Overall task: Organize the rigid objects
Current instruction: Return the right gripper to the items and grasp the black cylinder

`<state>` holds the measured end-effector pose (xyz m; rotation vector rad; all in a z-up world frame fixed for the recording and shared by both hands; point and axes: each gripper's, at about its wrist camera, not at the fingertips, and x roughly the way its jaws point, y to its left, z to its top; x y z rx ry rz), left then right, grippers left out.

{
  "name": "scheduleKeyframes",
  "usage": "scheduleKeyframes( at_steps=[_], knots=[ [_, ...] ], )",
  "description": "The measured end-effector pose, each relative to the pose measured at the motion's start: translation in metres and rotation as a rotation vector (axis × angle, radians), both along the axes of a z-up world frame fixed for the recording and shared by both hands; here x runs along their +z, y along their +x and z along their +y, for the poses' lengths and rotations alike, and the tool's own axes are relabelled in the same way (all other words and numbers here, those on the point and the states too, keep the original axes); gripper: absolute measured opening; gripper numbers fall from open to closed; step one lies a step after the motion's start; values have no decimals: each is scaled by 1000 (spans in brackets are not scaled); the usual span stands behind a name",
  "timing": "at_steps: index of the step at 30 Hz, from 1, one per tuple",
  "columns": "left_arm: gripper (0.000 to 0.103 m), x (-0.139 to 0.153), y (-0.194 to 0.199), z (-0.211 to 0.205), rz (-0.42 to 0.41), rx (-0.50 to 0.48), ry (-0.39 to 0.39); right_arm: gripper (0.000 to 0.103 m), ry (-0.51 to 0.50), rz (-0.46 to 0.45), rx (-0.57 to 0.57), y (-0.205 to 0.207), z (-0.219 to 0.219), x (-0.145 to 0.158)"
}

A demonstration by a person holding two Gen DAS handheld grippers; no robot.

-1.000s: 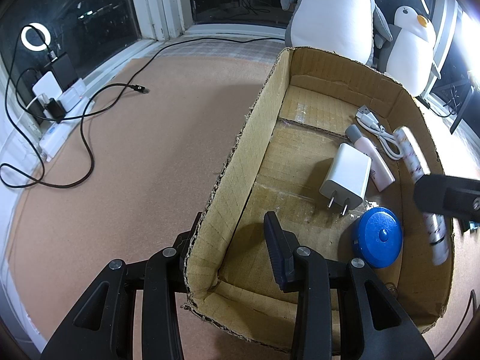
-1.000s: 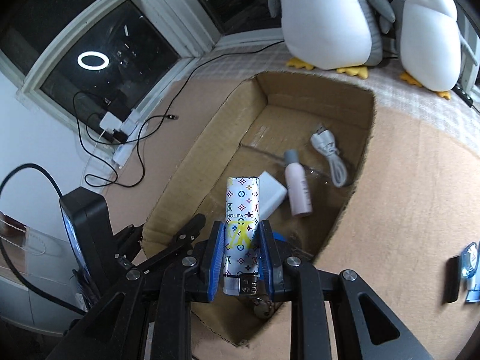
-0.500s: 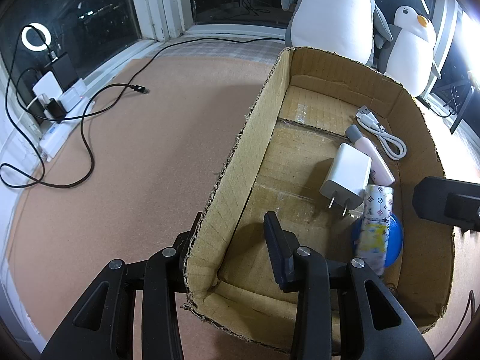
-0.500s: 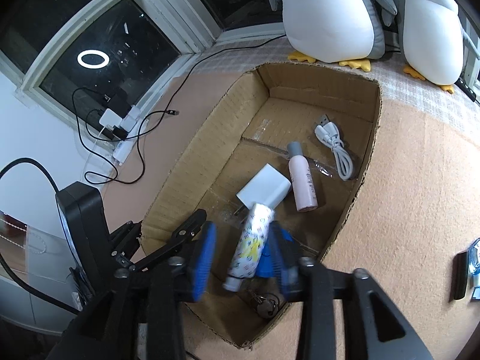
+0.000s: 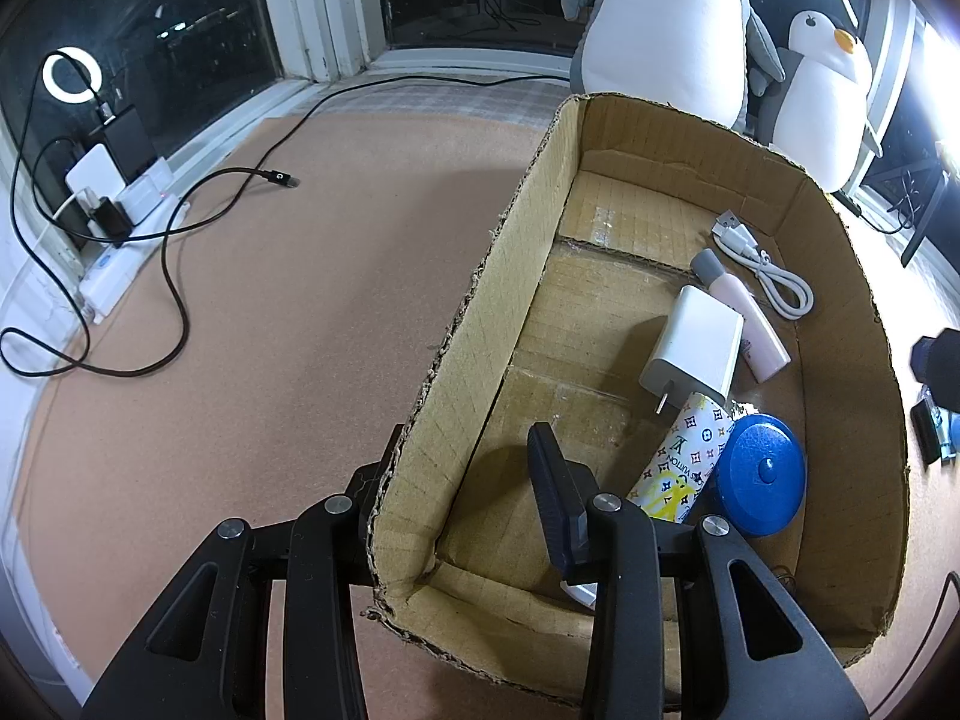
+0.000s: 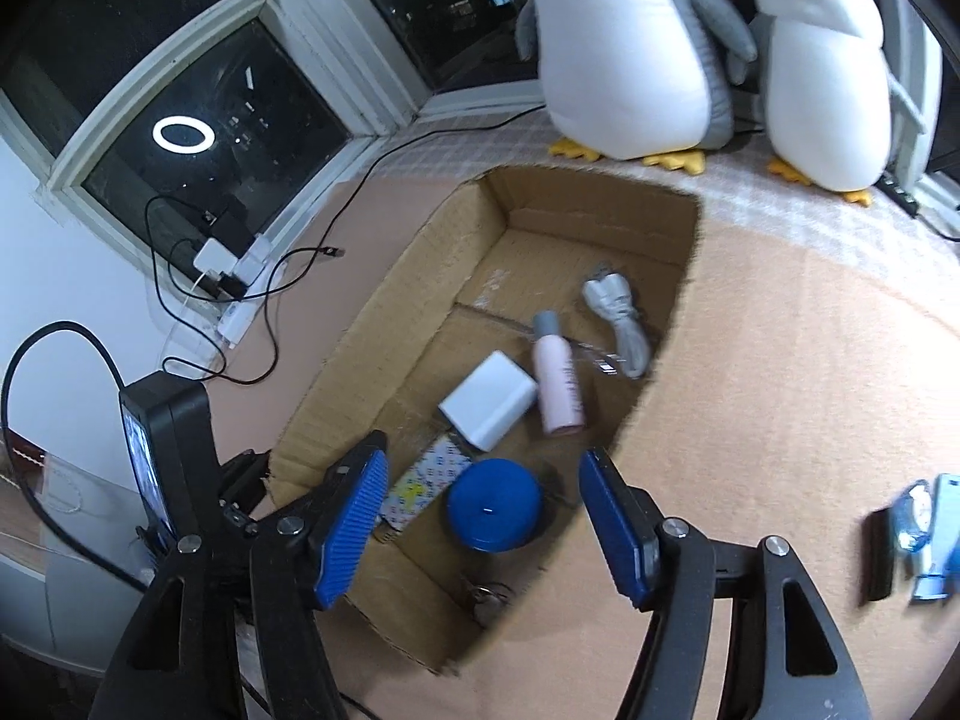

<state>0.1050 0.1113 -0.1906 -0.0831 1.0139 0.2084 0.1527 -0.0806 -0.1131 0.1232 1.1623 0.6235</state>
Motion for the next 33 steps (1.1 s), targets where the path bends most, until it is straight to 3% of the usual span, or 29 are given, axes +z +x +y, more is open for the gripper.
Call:
scheduleKeyframes(
  at_steps=[10,22,28,33],
  knots=[
    [37,0,-1,1,0,1,-1,63,-48,-70,-73,-12,-75,1],
    [37,0,-1,1,0,1,-1,62,-158,-32,-208,-16,-160,-30],
    [37,0,0,1,-1,1,-1,46,-188,-8,-220,-7,-169,-45],
    [37,0,0,0,0,1,-1,41,-215,9,-224,1,-167,-57]
  ],
)
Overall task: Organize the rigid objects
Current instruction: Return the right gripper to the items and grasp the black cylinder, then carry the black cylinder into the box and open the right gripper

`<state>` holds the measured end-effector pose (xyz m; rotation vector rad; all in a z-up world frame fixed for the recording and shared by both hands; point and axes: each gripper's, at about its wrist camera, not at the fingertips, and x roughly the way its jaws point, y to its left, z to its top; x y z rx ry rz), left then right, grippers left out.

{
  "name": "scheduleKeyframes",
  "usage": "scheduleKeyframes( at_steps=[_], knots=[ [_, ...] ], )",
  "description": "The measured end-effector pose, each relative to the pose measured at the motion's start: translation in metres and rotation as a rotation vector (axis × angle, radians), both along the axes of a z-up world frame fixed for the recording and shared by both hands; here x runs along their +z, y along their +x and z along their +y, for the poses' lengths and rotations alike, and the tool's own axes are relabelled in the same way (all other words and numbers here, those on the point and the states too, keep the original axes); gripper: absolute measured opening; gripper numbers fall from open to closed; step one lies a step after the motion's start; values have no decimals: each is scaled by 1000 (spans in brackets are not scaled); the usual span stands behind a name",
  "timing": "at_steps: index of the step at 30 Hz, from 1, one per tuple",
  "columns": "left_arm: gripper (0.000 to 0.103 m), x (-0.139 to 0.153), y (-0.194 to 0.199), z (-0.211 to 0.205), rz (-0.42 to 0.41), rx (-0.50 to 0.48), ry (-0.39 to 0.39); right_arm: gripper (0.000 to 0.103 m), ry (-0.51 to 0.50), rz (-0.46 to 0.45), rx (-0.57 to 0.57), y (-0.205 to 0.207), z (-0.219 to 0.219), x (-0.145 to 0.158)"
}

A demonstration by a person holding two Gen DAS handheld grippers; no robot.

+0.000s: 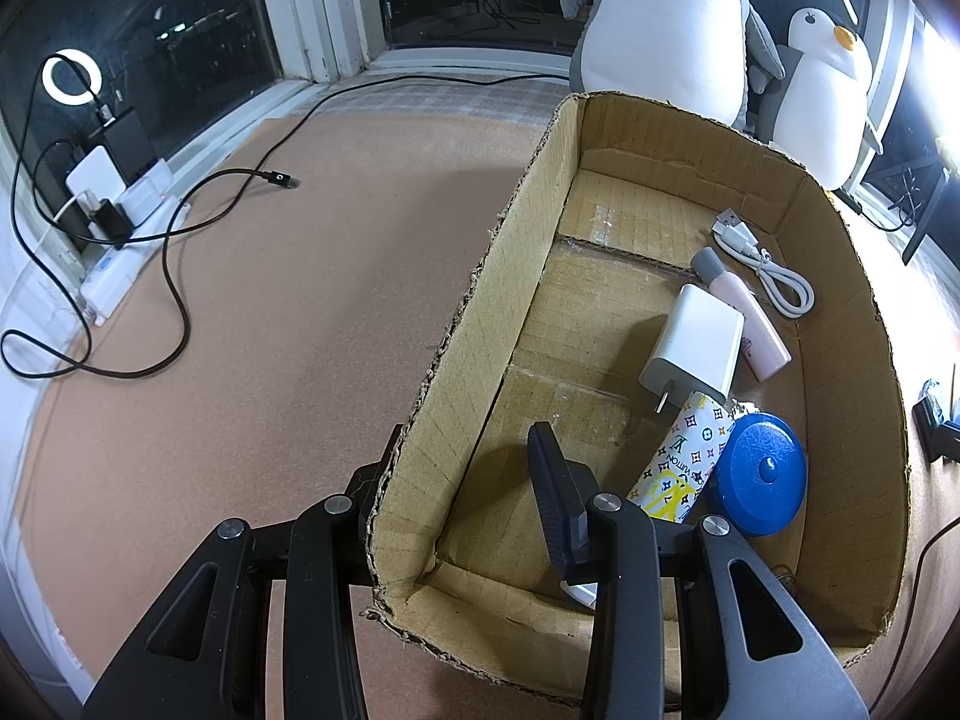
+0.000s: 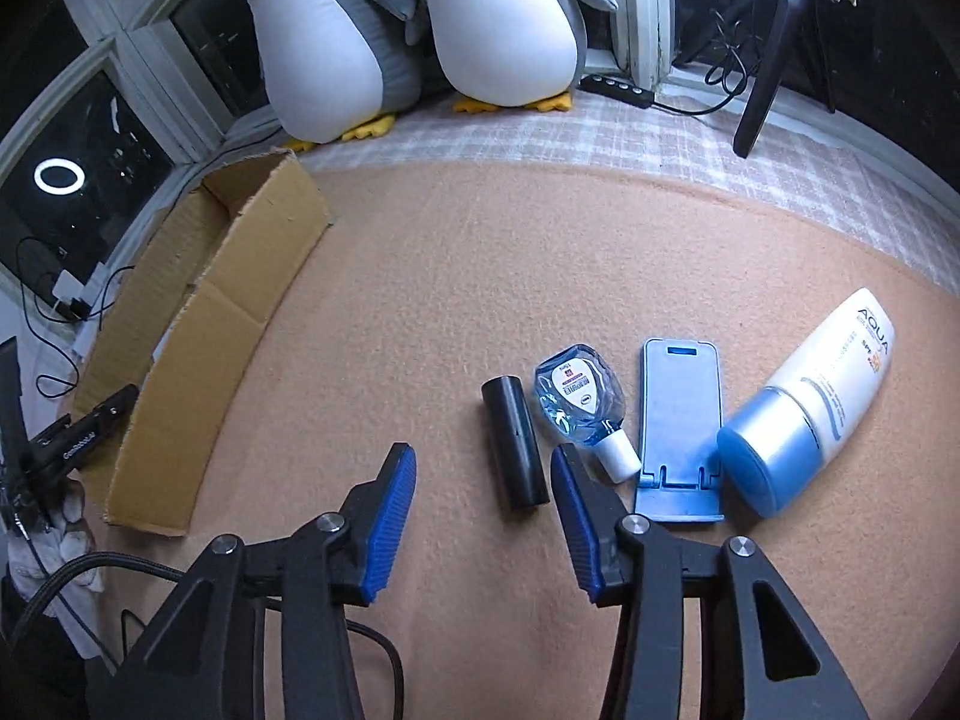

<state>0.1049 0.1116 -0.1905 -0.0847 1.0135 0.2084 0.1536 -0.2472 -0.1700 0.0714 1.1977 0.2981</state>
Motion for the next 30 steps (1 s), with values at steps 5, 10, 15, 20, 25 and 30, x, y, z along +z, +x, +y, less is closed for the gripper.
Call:
scheduleKeyframes(
  at_steps=[5,10,15,20,25,30],
  knots=[
    [37,0,-1,1,0,0,0,32,-16,24,-4,8,1,-8],
    [37,0,-1,1,0,0,0,29,-36,33,4,13,6,-11],
    [37,0,0,1,0,0,0,15,-63,37,18,15,12,-14],
    [37,0,0,0,0,0,0,15,-72,31,23,13,16,-14],
    [37,0,0,0,0,0,0,15,-19,26,-4,9,17,-8],
    [37,0,0,0,0,0,0,15,35,-10,5,8,32,12]
  ],
)
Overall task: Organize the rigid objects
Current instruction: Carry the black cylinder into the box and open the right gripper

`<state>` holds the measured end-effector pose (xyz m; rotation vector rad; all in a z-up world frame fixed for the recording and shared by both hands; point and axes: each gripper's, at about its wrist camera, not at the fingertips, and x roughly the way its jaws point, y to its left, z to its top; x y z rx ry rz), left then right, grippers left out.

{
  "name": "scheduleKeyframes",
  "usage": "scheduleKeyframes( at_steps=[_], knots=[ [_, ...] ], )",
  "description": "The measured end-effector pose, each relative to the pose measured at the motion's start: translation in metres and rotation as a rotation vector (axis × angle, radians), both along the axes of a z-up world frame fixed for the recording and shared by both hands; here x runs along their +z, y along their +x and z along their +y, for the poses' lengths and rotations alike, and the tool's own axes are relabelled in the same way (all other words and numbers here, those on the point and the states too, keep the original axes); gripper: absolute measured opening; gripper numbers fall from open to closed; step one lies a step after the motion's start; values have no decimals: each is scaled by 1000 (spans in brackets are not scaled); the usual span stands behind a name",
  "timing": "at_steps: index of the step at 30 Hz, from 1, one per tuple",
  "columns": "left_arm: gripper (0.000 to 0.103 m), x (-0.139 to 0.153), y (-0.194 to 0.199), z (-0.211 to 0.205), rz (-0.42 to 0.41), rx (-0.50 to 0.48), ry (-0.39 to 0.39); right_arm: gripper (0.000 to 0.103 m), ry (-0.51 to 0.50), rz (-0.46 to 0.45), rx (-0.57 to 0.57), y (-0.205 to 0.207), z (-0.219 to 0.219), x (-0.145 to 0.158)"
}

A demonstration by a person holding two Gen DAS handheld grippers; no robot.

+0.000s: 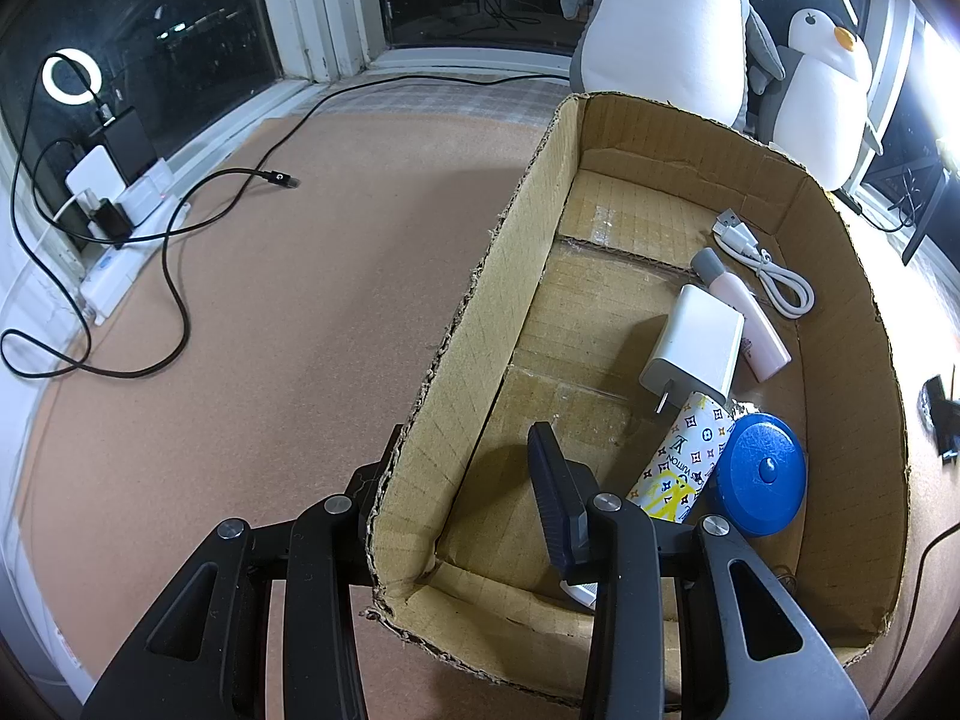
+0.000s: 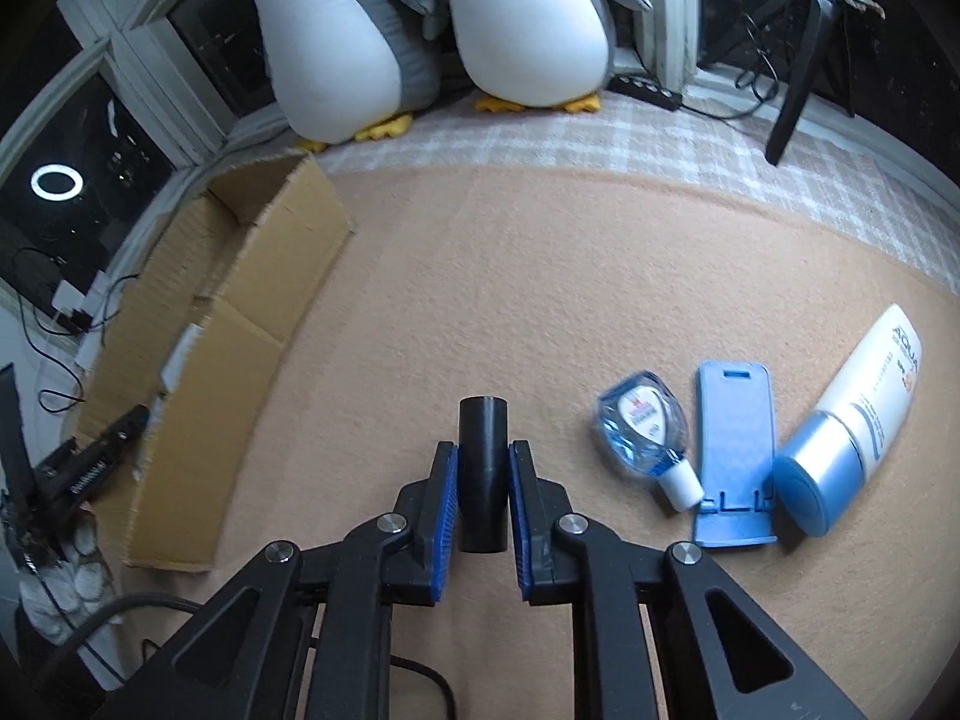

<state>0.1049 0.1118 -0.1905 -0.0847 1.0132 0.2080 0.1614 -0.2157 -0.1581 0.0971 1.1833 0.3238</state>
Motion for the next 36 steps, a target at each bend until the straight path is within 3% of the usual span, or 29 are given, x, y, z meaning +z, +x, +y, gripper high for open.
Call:
scheduleKeyframes(
  at_steps=[17,36],
  knots=[
    [37,0,-1,1,0,1,0,15,71,-111,147,13,86,55],
    [37,0,-1,1,0,0,0,15,3,-106,249,37,156,33]
  ],
)
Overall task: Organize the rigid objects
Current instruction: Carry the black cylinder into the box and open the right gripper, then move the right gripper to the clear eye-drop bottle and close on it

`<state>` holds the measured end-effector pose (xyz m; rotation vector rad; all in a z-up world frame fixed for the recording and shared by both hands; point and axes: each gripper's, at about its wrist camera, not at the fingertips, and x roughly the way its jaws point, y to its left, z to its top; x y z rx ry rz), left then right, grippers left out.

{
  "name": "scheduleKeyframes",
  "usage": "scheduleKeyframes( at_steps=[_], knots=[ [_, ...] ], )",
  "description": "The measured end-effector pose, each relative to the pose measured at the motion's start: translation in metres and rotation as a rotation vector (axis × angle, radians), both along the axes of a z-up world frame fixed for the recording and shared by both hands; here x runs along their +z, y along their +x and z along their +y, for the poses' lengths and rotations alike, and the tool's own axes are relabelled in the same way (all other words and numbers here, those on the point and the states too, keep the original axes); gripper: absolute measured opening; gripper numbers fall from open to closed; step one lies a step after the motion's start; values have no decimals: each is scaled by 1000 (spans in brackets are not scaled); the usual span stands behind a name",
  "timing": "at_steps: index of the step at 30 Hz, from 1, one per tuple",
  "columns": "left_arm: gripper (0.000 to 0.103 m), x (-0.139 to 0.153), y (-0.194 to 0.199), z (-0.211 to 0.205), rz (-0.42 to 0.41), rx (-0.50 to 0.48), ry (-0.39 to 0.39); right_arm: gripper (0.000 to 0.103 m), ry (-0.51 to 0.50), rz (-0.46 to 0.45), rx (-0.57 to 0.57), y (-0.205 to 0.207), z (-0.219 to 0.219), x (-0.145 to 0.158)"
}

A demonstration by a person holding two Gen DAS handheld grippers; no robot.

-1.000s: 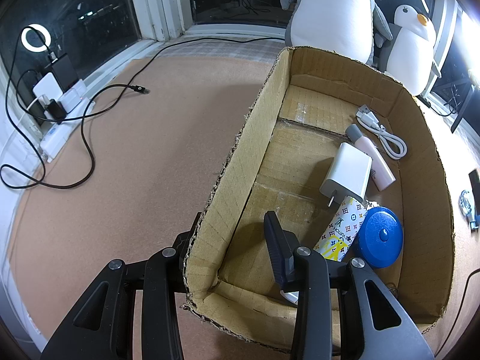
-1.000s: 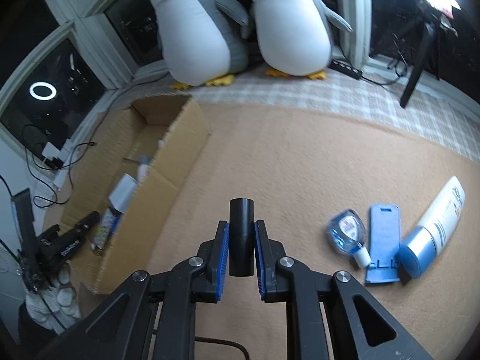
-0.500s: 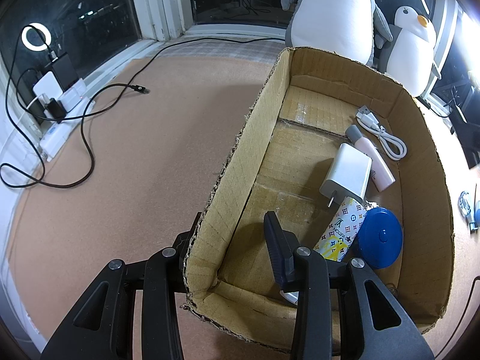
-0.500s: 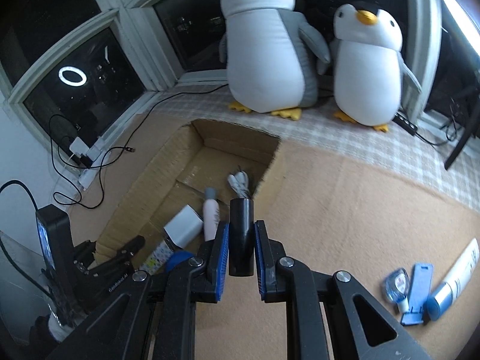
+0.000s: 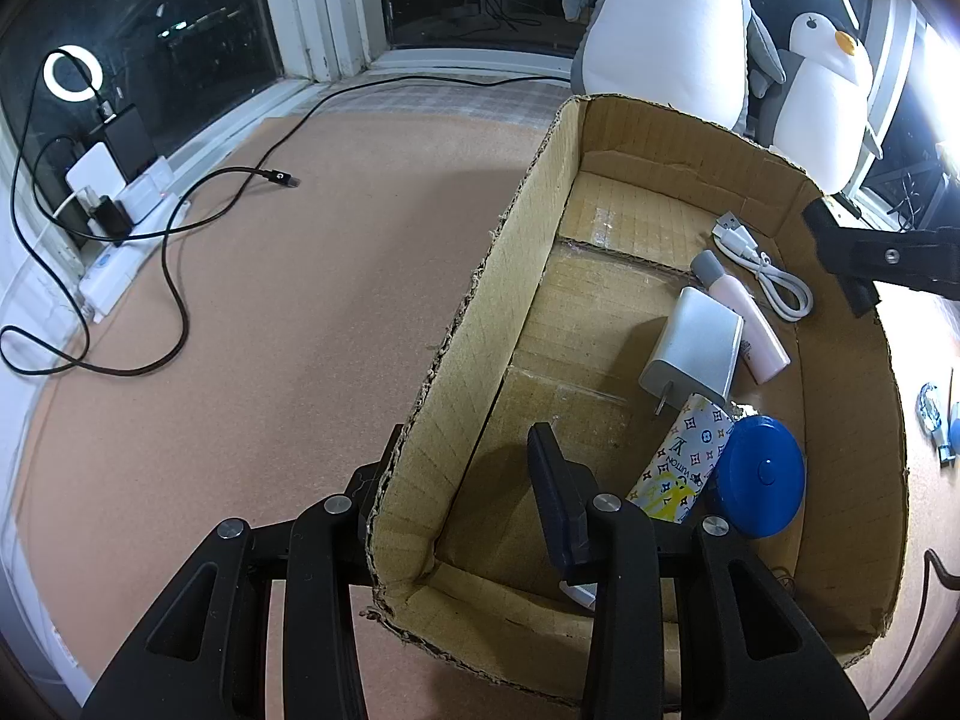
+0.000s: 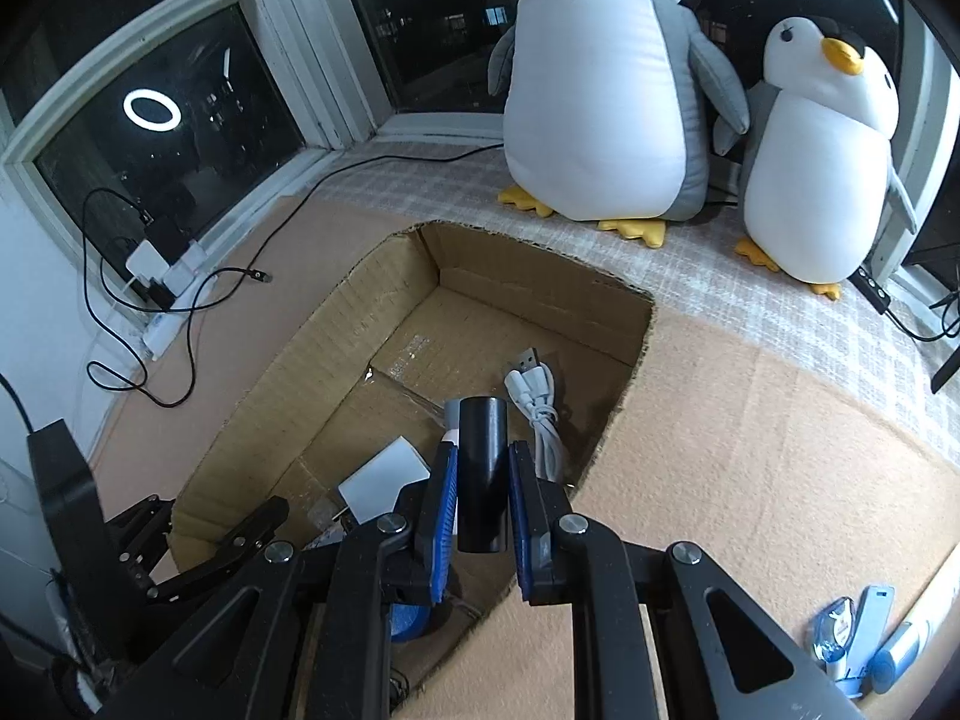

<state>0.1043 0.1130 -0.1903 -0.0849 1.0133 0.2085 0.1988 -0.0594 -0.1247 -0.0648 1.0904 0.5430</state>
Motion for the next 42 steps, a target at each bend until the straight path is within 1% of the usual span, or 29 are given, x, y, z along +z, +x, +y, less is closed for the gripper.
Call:
scheduleKeyframes(
  at_steps=[7,12,13,15,17,18,20,23,24,28,33,42],
  knots=[
    [37,0,0,0,0,0,0,15,-23,5,9,4,8,-9],
    [37,0,0,0,0,0,0,15,-31,-8,18,2,12,-9],
    [37,0,0,0,0,0,0,17,-31,-9,19,3,12,-9],
    [37,0,0,0,0,0,0,24,-31,-12,21,2,13,-9],
    [37,0,0,-1,-1,0,0,33,-33,-18,22,2,14,-8],
    [37,0,0,-1,-1,0,0,35,-34,-20,23,2,14,-8],
    [37,0,-1,0,0,0,0,45,-34,-24,22,1,14,-7],
    [37,0,0,0,-1,0,0,54,-33,-36,14,1,12,-4],
    [37,0,0,-1,-1,0,0,55,-32,-38,13,1,11,-4],
    [37,0,0,0,0,0,0,64,-19,-51,3,-3,4,4],
    [37,0,0,0,-1,0,0,65,-8,-61,-17,-11,-16,10],
    [37,0,0,-1,-1,-1,0,65,36,-44,-99,-22,-82,14]
  ],
)
